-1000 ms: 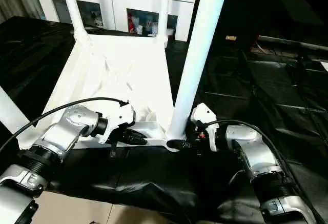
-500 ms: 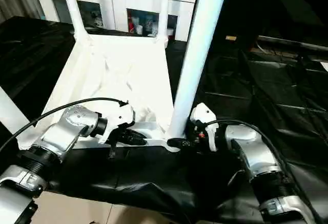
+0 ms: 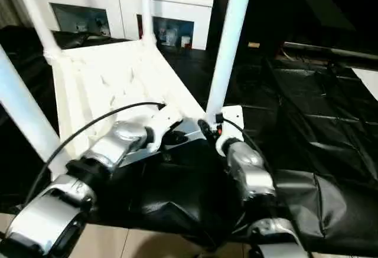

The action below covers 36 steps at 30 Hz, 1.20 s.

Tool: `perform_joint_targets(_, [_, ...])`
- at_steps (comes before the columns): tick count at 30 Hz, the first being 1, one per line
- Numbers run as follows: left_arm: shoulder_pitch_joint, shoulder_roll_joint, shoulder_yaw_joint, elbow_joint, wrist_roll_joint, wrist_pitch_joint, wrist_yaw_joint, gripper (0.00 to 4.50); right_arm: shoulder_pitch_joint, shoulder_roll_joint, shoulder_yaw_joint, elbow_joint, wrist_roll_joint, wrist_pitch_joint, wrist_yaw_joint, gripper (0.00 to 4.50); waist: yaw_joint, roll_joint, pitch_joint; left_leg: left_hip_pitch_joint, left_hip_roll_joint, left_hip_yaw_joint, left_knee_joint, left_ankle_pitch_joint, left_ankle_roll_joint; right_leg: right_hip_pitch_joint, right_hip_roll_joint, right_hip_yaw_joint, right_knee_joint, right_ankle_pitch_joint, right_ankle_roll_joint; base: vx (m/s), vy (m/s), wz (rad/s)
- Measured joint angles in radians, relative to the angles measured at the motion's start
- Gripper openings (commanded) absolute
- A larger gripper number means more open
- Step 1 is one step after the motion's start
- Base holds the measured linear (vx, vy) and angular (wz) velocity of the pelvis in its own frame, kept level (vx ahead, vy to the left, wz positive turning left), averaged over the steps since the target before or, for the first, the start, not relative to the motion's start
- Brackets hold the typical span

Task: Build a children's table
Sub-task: Rotate leg to tighten

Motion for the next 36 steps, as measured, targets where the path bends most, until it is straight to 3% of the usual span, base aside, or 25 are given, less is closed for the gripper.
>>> perform_joint_targets(5, [-0.002, 0.003, -0.004, 0.014, 0.02, -0.042, -0.008, 0.0, -0.002, 0.002, -0.009, 0.011, 0.0, -0.017, 0.025, 2.6, 0.001, 0.0, 0.0, -0.001, 0.0, 0.0, -0.002, 0.0, 0.0, -0.001, 0.0, -0.001, 0.0, 0.0, 0.0, 0.0, 0.0, 0.0])
perform_joint_targets(8, [0.0, 0.02, -0.016, 0.016, 0.025, -0.075, -0.038, 0.0, 0.024, -0.037, -0.008, -0.014, 0.017, -0.019, 0.105, 3.3, 0.006, 0.0, 0.0, -0.001, 0.0, 0.0, -0.005, 0.0, 0.0, -0.001, 0.0, -0.001, 0.0, 0.001, 0.0, 0.0, 0.0, 0.0])
perform_joint_targets(12, [0.011, 0.06, -0.022, 0.006, 0.025, -0.12, -0.086, 0.0, 0.047, -0.094, 0.017, -0.111, 0.049, -0.02, 0.25, 3.57, 0.008, 0.0, 0.001, -0.001, 0.001, -0.001, -0.006, 0.0, 0.0, -0.001, 0.001, -0.002, 0.001, 0.004, 0.001, 0.0, 0.0, 0.0])
perform_joint_targets(18, [0.067, 0.123, -0.036, -0.104, 0.006, -0.126, -0.252, 0.0, 0.097, -0.325, 0.1, -0.237, 0.08, 0.048, 0.629, 4.11, 0.025, 0.001, 0.001, -0.001, 0.001, 0.0, -0.006, 0.0, 0.0, 0.0, 0.0, -0.001, 0.001, 0.004, 0.001, 0.0, 0.0, 0.0])
perform_joint_targets(22, [0.105, 0.189, -0.042, -0.182, -0.029, -0.12, -0.385, 0.0, 0.111, -0.4, 0.159, -0.24, 0.081, 0.057, 0.804, 4.11, 0.027, 0.001, 0.001, -0.002, 0.002, 0.0, -0.006, 0.0, 0.0, -0.002, 0.0, -0.001, 0.001, 0.007, -0.003, 0.0, 0.0, 0.0])
perform_joint_targets(25, [0.119, 0.204, -0.051, -0.212, -0.035, -0.125, -0.457, 0.0, 0.108, -0.406, 0.172, -0.239, 0.08, 0.058, 0.851, 4.11, 0.037, 0.002, 0.001, -0.004, 0.002, 0.001, -0.006, 0.0, 0.0, -0.002, 0.0, -0.001, 0.001, 0.006, -0.003, 0.0, 0.0, 0.0])
perform_joint_targets(29, [0.134, 0.206, -0.064, -0.254, -0.037, -0.114, -0.497, 0.0, 0.095, -0.403, 0.198, -0.239, 0.08, 0.058, 0.876, 4.11, 0.054, 0.003, 0.002, -0.004, 0.001, 0.003, -0.004, 0.0, 0.0, -0.002, -0.001, 0.0, 0.001, 0.005, -0.003, 0.0, 0.0, 0.0])
perform_joint_targets(33, [0.151, 0.221, -0.064, -0.286, -0.042, -0.104, -0.507, 0.0, 0.087, -0.396, 0.205, -0.238, 0.077, 0.057, 0.881, 4.11, 0.054, 0.003, 0.002, -0.003, 0.002, 0.003, -0.005, 0.0, 0.0, -0.002, -0.001, 0.001, 0.001, 0.004, -0.003, 0.0, 0.0, 0.0])
perform_joint_targets(36, [0.154, 0.226, -0.064, -0.292, -0.045, -0.095, -0.512, 0.0, 0.087, -0.396, 0.214, -0.231, 0.067, 0.055, 0.895, 3.84, 0.053, 0.003, 0.002, -0.003, 0.002, 0.003, -0.005, 0.0, 0.0, -0.002, 0.0, 0.001, 0.001, 0.004, -0.002, 0.0, 0.0, 0.0])
